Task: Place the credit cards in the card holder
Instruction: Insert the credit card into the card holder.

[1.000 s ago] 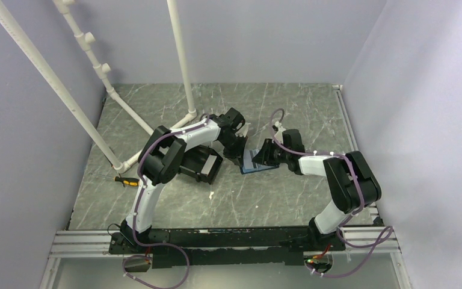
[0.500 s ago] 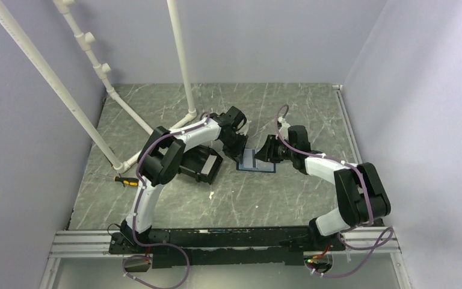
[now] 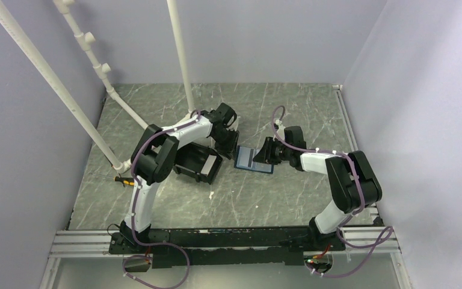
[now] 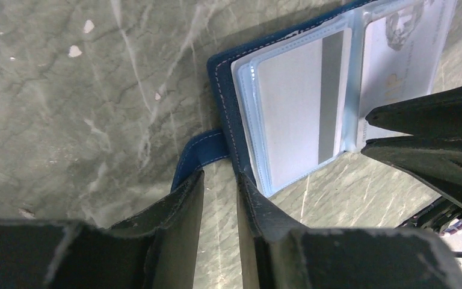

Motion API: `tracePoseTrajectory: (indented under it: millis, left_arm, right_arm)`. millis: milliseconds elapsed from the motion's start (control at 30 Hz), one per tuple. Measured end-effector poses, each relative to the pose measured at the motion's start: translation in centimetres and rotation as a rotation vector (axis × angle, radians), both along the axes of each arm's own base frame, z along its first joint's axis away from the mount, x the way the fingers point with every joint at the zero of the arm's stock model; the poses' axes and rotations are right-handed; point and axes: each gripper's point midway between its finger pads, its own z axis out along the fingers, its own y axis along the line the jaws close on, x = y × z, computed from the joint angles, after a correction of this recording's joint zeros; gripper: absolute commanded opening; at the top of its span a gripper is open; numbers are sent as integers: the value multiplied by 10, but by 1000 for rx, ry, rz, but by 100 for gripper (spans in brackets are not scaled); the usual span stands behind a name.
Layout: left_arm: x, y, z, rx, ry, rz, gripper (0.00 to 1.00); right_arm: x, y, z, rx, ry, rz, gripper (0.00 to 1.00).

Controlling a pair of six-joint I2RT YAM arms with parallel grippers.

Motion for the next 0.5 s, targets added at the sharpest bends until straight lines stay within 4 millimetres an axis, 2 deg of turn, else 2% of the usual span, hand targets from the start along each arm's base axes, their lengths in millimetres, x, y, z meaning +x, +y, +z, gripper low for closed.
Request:
tracePoseTrajectory:
  millis: [100, 233, 333, 433, 500]
  left_arm:
    - [2, 2, 0, -3, 5, 12, 32]
    - [0, -2, 3, -27, 19, 15, 39]
    - [0, -7, 5, -51, 24, 14, 41]
    - [2, -12, 8, -77, 23, 13, 39]
    - [3, -15, 10, -99, 24, 17, 36]
  right_arm:
    - [4, 2, -2, 7, 11, -9, 19]
    - [9, 4, -7, 11, 29, -17, 9]
    - [11, 4, -9, 11, 36, -21, 6]
    - [14, 5, -10, 0, 39, -32, 0]
    - [19, 4, -11, -21, 38, -47, 0]
